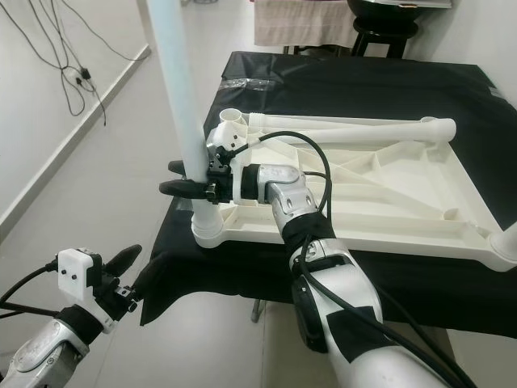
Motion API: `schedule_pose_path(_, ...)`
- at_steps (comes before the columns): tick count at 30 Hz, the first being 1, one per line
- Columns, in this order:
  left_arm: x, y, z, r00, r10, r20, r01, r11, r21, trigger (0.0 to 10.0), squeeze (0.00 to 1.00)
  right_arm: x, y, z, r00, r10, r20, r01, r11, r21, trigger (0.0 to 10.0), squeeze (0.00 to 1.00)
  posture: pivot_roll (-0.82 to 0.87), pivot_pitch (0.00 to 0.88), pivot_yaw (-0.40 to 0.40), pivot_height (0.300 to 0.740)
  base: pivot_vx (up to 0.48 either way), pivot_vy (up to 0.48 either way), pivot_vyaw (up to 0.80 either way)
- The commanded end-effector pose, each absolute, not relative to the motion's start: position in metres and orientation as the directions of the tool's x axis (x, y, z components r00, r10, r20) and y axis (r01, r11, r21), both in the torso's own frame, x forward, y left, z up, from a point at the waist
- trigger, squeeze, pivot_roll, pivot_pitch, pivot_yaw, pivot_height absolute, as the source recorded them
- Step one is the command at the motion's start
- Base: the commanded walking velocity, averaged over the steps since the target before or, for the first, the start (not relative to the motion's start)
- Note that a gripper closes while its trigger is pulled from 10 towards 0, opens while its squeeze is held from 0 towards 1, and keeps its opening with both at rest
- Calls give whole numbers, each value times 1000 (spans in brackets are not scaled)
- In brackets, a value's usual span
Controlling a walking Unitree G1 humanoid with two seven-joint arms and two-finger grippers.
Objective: Building children table
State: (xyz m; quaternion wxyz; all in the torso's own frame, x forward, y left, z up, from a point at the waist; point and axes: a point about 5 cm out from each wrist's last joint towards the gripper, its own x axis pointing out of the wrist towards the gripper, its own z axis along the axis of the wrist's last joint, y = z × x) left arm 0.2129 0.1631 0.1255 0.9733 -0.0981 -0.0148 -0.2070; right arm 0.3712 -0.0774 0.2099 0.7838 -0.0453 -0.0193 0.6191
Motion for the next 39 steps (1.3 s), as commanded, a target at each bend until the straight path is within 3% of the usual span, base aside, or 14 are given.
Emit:
schedule_pose_path(1, 210, 163, 125, 915, -399, 66, 404, 897, -178, 10000, 0, 369, -90, 192, 277, 959, -58, -960, 274, -64, 0, 0, 64, 95, -16, 740, 0, 0, 0)
schedule_pose_path(4, 209, 164, 126, 914, -400, 67, 405, 896, -179, 10000, 0, 366, -91, 179, 388, 919, -67, -921, 388, -21, 0, 0, 66, 101, -21, 740, 0, 0, 0)
schedule_pose_path(5, 207, 165, 127, 914, -401, 68, 406, 896, -180, 10000, 0, 358, -86, 152, 711, 692, -124, -696, 718, 16, 0, 0, 44, 112, -15, 740, 0, 0, 0)
schedule_pose_path(15, 208, 169, 128, 912, -405, 63, 410, 894, -180, 10000, 0, 328, -52, 116, 846, 503, -175, -511, 859, -2, 0, 0, 69, 111, -7, 740, 0, 0, 0)
schedule_pose_path(17, 207, 168, 128, 915, -398, 63, 403, 898, -179, 10000, 0, 336, -49, 120, 853, 496, -161, -505, 863, -16, 2000, 0, 73, 114, -7, 740, 0, 0, 0)
schedule_pose_path(18, 207, 169, 128, 919, -388, 65, 394, 902, -179, 10000, 0, 341, -43, 125, 838, 523, -156, -533, 846, -27, 10000, 0, 81, 111, -13, 740, 0, 0, 0)
schedule_pose_path(19, 207, 169, 128, 922, -382, 66, 387, 905, -178, 10000, 0, 344, -39, 130, 822, 551, -143, -560, 828, -31, 10000, 82, 81, 111, -13, 740, 0, 0, 0)
schedule_pose_path(20, 206, 169, 128, 923, -378, 67, 384, 906, -177, 10000, 0, 346, -34, 136, 777, 617, -124, -623, 782, -14, 10000, 1000, 81, 111, -13, 740, 0, 0, 0)
schedule_pose_path(27, 209, 168, 127, 921, -383, 65, 388, 905, -176, 10000, 0, 356, -31, 185, 489, 870, 60, -872, 487, 47, 10000, 1000, 76, 101, -15, 740, 0, 0, 0)
schedule_pose_path(28, 209, 167, 127, 921, -385, 64, 390, 904, -177, 10000, 0, 356, -36, 195, 408, 911, 63, -913, 409, -2, 10000, 310, 77, 99, -16, 740, 0, 0, 0)
schedule_pose_path(29, 210, 166, 127, 920, -386, 65, 391, 903, -178, 10000, 0, 357, -41, 200, 352, 935, 41, -933, 354, -61, 10000, 0, 77, 96, -22, 740, 0, 0, 0)
schedule_pose_path(37, 211, 165, 126, 921, -383, 67, 388, 904, -179, 10000, 0, 367, -47, 206, 251, 967, -44, -964, 246, -99, 10000, 0, 81, 93, -30, 740, 0, 0, 0)
schedule_pose_path(38, 211, 165, 126, 922, -382, 67, 387, 904, -179, 10000, 0, 372, -46, 210, 279, 960, -34, -957, 275, -88, 2706, 0, 84, 92, -32, 740, 0, 0, 0)
schedule_pose_path(39, 212, 165, 125, 922, -381, 67, 387, 905, -178, 10000, 0, 376, -45, 213, 304, 953, -22, -951, 302, -71, 0, 0, 86, 93, -31, 740, 0, 0, 0)
